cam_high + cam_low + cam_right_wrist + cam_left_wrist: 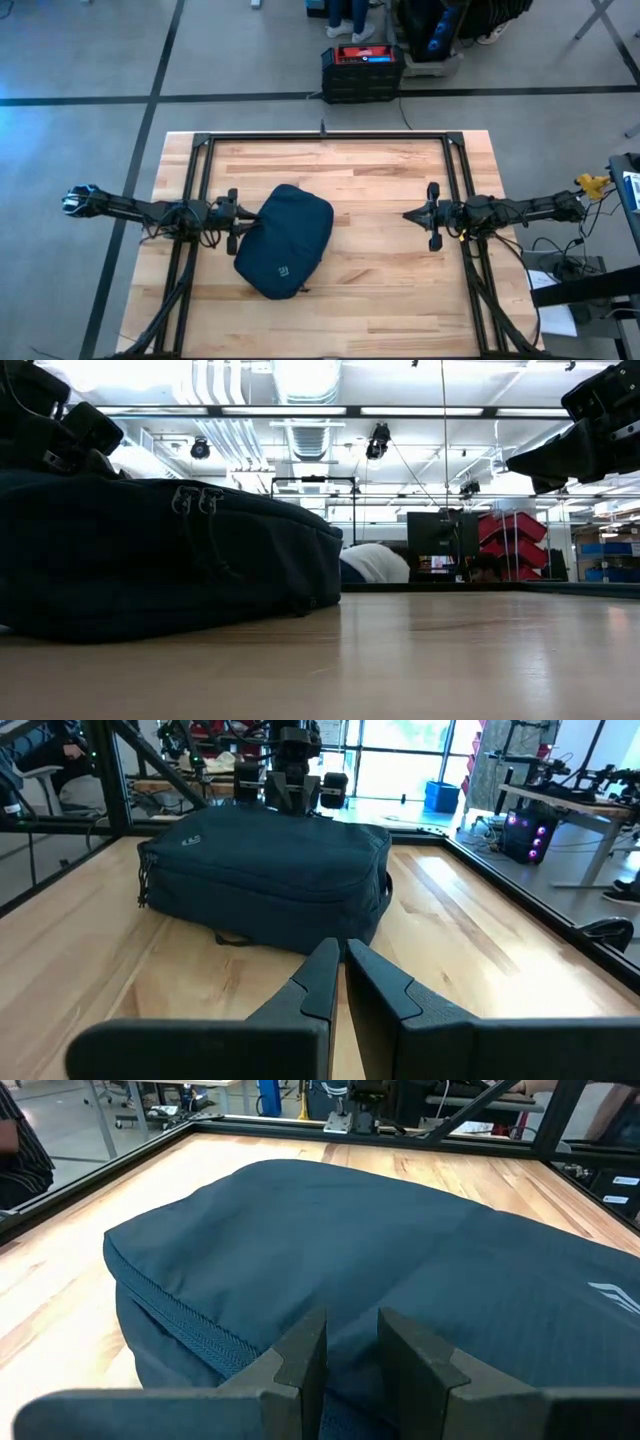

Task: Unpack backpack
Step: Return to Home Position

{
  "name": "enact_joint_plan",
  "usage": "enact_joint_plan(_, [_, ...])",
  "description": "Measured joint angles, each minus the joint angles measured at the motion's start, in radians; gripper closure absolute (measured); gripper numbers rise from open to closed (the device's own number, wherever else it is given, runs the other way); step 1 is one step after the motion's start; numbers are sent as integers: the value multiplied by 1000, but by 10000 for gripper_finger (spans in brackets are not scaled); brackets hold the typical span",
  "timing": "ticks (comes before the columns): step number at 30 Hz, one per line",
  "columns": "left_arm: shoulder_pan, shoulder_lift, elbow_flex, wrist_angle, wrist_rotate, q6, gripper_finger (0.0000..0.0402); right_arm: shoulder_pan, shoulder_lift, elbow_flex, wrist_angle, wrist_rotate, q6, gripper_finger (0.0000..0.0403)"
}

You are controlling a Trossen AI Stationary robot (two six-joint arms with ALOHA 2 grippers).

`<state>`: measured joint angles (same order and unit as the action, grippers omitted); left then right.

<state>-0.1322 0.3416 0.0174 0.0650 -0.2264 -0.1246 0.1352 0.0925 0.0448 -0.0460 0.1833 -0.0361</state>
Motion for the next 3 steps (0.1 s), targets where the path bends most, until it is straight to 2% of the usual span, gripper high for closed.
enact_joint_plan(3, [0, 0, 0, 0, 0, 0, 325, 0, 0, 0, 0, 0, -1, 394])
